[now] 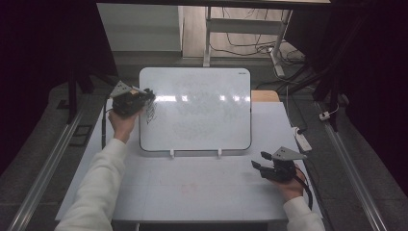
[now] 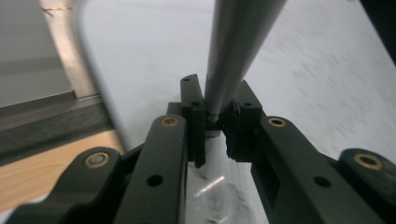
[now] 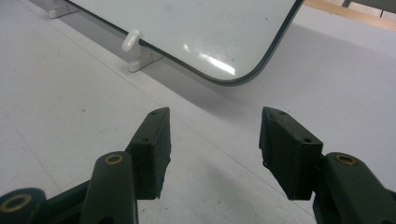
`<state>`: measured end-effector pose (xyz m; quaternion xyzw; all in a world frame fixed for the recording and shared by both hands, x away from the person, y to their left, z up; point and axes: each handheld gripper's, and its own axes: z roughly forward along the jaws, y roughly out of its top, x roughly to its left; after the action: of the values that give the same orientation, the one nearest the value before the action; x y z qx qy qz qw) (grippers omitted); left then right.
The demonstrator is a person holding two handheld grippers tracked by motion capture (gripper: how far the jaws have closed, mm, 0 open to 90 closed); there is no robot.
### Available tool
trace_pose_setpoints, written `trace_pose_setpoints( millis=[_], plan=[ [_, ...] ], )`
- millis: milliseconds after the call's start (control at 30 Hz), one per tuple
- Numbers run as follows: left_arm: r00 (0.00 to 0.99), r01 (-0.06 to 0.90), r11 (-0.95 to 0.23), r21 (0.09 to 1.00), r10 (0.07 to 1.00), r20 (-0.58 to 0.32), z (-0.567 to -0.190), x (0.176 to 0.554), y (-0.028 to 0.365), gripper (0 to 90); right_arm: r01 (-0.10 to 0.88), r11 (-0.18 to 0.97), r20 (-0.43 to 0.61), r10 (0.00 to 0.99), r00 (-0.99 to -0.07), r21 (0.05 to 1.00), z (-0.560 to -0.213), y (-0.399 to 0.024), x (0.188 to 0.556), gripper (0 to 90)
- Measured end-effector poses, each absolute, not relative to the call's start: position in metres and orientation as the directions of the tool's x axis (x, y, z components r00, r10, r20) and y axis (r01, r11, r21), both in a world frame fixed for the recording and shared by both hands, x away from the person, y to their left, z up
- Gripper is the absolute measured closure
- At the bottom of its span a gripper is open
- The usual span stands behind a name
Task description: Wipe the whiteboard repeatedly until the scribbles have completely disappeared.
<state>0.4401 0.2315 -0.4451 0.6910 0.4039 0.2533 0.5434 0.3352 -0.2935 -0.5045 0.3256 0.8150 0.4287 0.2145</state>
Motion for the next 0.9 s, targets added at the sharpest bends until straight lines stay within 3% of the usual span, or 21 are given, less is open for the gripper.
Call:
trace_pose_setpoints(
  millis=[167,333,667,767,900],
  plan=[
    [0.510,0.279,-0.103,0.955,0.858,-0.057,-0.442,0.436,0.241,79.0,0.348,0.417,-0.067,0.715,-0.696,0.839,-0.504,-0.294,0.335,43.6],
    [0.465,0.298,-0.059,0.953,0.880,-0.091,-0.435,0.439,0.265,79.0,0.344,0.417,-0.068,0.713,-0.697,0.841,-0.504,-0.294,0.335,43.6],
    [0.560,0.296,-0.131,0.946,0.827,-0.061,-0.446,0.433,0.227,78.9,0.348,0.421,-0.066,0.711,-0.700,0.838,-0.505,-0.293,0.335,43.5],
    [0.515,0.295,-0.117,0.948,0.855,-0.055,-0.441,0.434,0.242,78.9,0.350,0.417,-0.064,0.714,-0.698,0.839,-0.505,-0.293,0.335,43.5],
    [0.468,0.305,-0.043,0.951,0.877,-0.110,-0.437,0.439,0.267,79.0,0.346,0.419,-0.065,0.710,-0.701,0.840,-0.505,-0.293,0.335,43.5]
  ],
)
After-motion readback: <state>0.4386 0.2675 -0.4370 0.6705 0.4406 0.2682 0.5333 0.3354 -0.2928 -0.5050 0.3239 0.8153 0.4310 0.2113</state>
